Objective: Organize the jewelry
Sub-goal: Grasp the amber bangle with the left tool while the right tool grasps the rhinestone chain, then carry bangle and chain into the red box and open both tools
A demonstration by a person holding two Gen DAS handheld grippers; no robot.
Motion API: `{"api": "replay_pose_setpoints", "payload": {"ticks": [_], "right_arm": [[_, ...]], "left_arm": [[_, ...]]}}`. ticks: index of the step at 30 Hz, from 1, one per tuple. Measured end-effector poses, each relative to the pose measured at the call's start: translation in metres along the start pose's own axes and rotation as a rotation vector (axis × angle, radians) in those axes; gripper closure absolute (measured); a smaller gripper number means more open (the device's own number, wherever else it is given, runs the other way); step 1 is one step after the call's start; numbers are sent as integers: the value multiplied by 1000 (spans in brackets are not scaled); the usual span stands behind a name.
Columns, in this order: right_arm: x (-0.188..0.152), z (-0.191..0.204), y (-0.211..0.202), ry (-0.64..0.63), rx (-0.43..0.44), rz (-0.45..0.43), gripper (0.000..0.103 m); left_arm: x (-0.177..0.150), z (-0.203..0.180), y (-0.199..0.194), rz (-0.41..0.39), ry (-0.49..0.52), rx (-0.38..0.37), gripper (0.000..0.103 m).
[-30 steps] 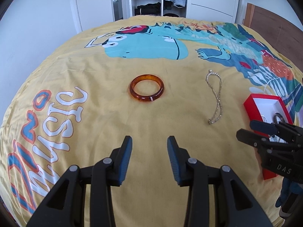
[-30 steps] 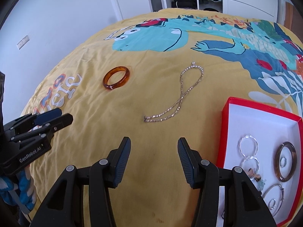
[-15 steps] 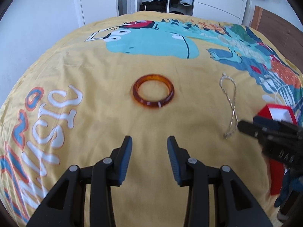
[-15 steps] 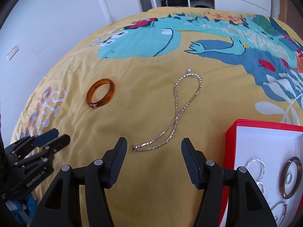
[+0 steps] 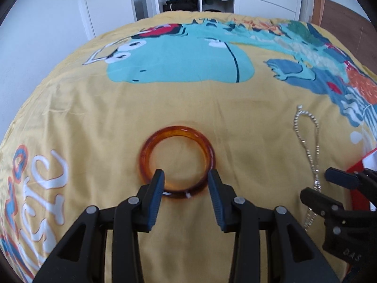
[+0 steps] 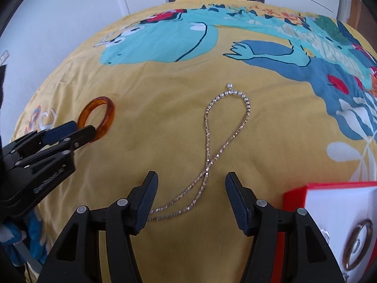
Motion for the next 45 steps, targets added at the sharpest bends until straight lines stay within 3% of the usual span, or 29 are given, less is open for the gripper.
{"api": "replay_pose_setpoints", "payload": {"ticks": [3,9,12,16,19,26,33,45], "right_arm": [[-1,1,10,-22,-7,19,44],[-3,3,16,-23,10,13,48],[-5,6,17,-19,32,1,60],[-10,15,17,-16,80,-2,90],[-13,18,13,-1,112,-20,98],[-15,24,-14,20,170,-94,99],[-7,35,-61,25,213,-168,99],[-10,49,-166,35,227,-285,99]], "left_arm": [[0,-6,13,10,30,13,66],[-1,-3,27,19,-3,-18,67],[-3,-3,26,8,-7,-43,70],[-4,-8,21,-4,14,-78,91],[-4,-10,16,-13,20,-82,93],[-3,2,-6,-41,-9,-43,94],[-1,10,-44,-65,-42,-54,94],[-3,8,-150,-145,-45,-90,94]]}}
Point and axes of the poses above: each gripper's, at about its wrist camera, not at the fingertips, and y roughly the way its jaws point, z to its left, x to its top, the point moved 8 cm from there along y, roughly the way its jaws point
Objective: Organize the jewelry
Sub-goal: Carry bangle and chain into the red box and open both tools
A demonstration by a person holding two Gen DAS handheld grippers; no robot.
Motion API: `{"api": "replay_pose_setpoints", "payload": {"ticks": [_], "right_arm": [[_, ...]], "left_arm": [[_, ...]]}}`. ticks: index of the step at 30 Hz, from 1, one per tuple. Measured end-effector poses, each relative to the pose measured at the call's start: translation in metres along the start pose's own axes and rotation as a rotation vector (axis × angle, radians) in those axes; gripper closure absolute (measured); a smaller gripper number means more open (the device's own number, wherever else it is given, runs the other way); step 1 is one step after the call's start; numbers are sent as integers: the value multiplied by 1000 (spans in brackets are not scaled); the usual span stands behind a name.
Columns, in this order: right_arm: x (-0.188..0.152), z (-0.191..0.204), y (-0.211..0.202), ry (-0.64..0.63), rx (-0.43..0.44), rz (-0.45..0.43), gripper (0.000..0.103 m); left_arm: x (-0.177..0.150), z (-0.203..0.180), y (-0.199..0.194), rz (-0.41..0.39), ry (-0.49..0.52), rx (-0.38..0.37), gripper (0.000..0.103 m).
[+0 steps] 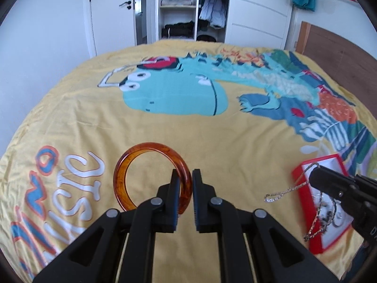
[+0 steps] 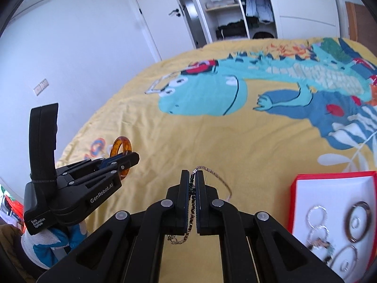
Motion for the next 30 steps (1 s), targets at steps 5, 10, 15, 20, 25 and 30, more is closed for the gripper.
{"api": "replay_pose_setpoints", "payload": {"ticks": [5,10,15,20,25,30], "right_arm": [[4,15,-46,-17,-15,-49,99],[3,25,-91,-33,-39,-96,99],[-2,26,-127,-36,-65,-131,99],[-8,14,-152,-34,-98,-151,99],[-10,-13,-169,-11,-135,-165,99],[-12,-54,-175,17,-180,-163,99]], "left_arm": [[7,-8,-50,-52,8,-21,94],[9,-18,-95,-99,29,-42,94],[8,-31,-129,-135,50,-68,94],[7,-56,-142,-146,76,-104,94],[4,-94,-142,-141,120,-147,94],[-3,-139,-124,-108,162,-195,94]]}}
Point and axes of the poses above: each gripper's, at about its wrist camera, not at the fingertips, and y roughly the way its jaws point, z to its left, x to its top, the point moved 8 cm from there along y, roughly the way its jaws point
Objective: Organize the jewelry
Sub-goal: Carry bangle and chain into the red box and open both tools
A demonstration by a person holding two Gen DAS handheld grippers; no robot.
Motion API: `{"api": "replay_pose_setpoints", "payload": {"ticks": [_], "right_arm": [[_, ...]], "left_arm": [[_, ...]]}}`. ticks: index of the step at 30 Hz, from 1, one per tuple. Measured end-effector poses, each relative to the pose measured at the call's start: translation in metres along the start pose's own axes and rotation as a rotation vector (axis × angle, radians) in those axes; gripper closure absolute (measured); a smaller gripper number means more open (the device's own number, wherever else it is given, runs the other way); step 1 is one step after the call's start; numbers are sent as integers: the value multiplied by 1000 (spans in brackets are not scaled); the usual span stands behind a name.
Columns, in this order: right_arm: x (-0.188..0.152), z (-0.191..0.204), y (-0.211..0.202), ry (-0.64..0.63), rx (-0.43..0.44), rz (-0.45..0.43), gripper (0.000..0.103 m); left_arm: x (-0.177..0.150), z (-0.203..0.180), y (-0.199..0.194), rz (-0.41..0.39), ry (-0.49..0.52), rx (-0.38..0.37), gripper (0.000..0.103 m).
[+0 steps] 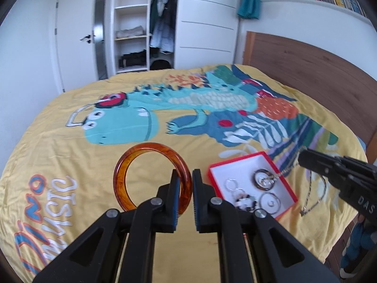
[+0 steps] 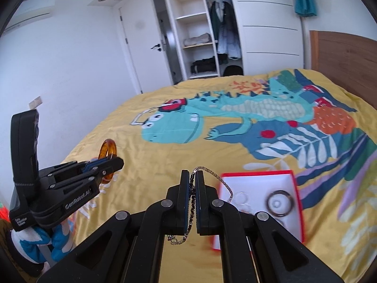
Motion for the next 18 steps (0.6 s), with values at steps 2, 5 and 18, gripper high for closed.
{"api": "replay_pose_setpoints", "payload": {"ticks": [2,5,18], "right_arm": [[-2,-21,5,13,-20,7,99],[-4,-48,15,28,-43,19,99],[-14,-138,85,75,-76,77,99]], "left_arm": [[-2,-14,13,17,8,-17,94],[-6,-36,37,47,23,-42,94],[-33,-113,150,187,49,-128,94]]}}
Point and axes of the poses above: each gripper's, at about its wrist camera, not at the fingertips, and y roughly the way its jaws point, z to its left, x to its top, the point moved 8 cm from there along y, roughly the way its jaws point
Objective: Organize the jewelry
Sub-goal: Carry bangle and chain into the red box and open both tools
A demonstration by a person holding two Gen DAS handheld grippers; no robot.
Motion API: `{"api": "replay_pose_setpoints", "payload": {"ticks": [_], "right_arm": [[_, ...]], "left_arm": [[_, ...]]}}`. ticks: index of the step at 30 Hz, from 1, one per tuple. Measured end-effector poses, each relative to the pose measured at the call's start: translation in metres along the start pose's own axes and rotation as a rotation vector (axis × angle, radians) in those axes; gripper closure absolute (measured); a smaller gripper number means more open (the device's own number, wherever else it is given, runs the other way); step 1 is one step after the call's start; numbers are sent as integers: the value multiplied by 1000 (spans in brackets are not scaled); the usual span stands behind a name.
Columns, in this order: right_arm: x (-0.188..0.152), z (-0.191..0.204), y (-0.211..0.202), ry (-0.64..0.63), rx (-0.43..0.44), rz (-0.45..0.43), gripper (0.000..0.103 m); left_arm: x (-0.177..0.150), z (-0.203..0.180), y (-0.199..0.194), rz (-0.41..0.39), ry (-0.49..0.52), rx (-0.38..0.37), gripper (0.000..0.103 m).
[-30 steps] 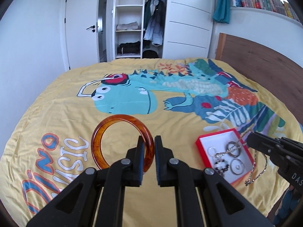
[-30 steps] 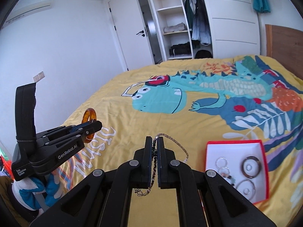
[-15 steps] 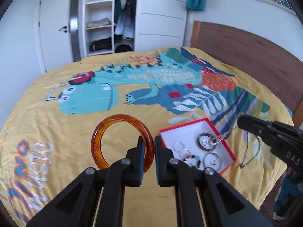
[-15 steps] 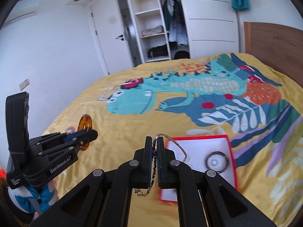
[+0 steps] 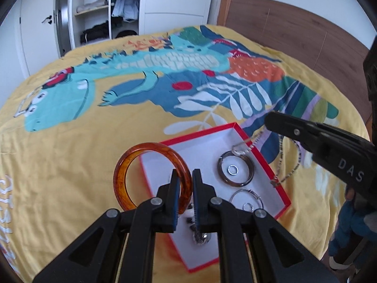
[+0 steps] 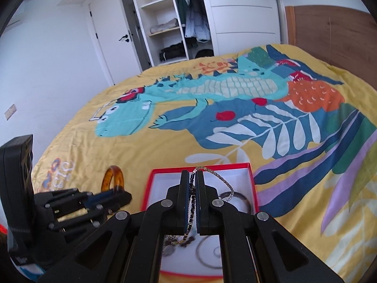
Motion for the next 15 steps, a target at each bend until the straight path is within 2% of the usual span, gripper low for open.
{"api": "replay_pose_setpoints", "payload": {"ticks": [8,15], "right_arm": [[-6,-9,45,25,32,25,99],[-24,-17,70,37,31,74,99]], "left_arm": [[-8,3,46,54,-20,-6,94],[-17,6,64,75,-17,-13,94]]}}
Point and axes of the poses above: each gripper's, at about its wrist camera, not at the fingertips, and y roughly the way its jaws point, z to its left, x to its top, the point moved 8 cm from there along y, roughly the way its jaws point
